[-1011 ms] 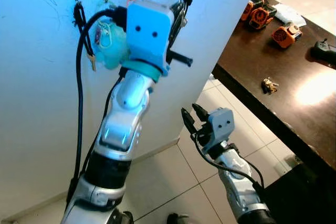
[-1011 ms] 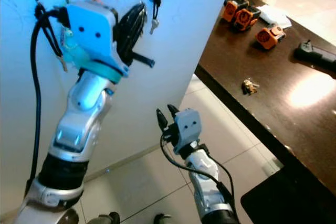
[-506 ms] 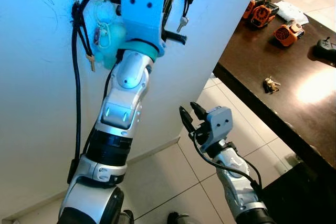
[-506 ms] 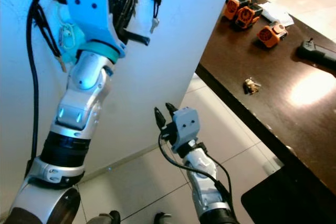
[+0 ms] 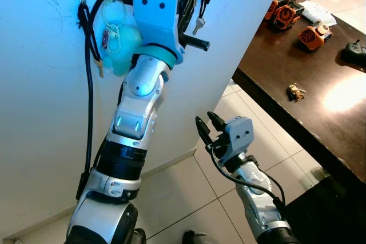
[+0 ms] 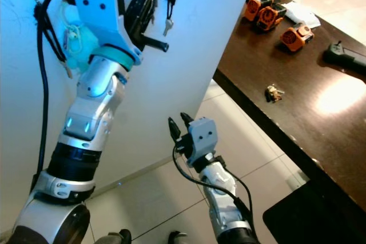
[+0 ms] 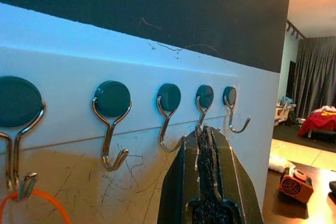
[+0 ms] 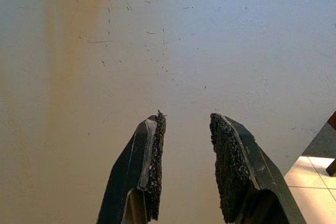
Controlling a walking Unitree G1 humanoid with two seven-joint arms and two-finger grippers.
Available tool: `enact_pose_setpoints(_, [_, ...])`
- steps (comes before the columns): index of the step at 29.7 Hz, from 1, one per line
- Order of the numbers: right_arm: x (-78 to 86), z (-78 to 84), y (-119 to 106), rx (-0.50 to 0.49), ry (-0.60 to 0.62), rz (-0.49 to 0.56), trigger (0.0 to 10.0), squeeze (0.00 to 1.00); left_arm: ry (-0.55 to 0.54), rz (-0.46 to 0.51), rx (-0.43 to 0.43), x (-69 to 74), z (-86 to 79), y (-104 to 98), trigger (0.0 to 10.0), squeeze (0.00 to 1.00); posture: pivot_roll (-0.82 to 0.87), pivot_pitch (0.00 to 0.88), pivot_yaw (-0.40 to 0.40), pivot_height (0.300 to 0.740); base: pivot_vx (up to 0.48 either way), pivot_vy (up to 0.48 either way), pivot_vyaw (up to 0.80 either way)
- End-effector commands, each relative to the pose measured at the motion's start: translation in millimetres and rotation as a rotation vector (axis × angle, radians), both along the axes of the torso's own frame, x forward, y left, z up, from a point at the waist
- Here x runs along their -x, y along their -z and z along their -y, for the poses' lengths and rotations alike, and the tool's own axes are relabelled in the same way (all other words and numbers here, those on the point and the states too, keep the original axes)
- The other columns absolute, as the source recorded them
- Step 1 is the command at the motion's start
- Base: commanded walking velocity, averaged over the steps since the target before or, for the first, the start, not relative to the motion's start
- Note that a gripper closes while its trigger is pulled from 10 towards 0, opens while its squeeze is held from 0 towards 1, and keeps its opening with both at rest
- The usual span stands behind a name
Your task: Hang keys on a hook
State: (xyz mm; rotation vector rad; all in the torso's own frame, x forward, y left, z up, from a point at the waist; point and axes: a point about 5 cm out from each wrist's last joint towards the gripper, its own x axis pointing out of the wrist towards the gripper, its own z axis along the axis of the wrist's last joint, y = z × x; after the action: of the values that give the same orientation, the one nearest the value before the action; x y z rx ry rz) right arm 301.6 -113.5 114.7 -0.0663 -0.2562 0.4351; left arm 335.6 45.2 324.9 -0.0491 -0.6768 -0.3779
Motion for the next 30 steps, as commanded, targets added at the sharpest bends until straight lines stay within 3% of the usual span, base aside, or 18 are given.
enact_pose_setpoints(1, [2.7, 2.7, 6, 0.001, 0.009, -0.014, 10.0, 0.0, 0.025, 0.015, -0.007, 2.7, 6.5, -1, 10.0, 0.0, -0.05, 0.125, -0.01, 0.74, 0.0, 0.0, 0.0])
enact_pose_setpoints(16, [3.9, 2.6, 7, -0.002, 0.015, -0.018, 10.0, 0.0, -0.052, -0.028, 0.008, -11.4, 3.2, 1, 10.0, 0.0, -0.06, 0.13, -0.005, 0.74, 0.0, 0.0, 0.0])
enact_pose_setpoints(30, [3.3, 2.7, 6, -0.001, 0.014, -0.018, 10.0, 0.0, -0.067, -0.012, 0.048, -11.8, -4.4, -6, 10.0, 0.0, -0.05, 0.131, -0.01, 0.74, 0.0, 0.0, 0.0])
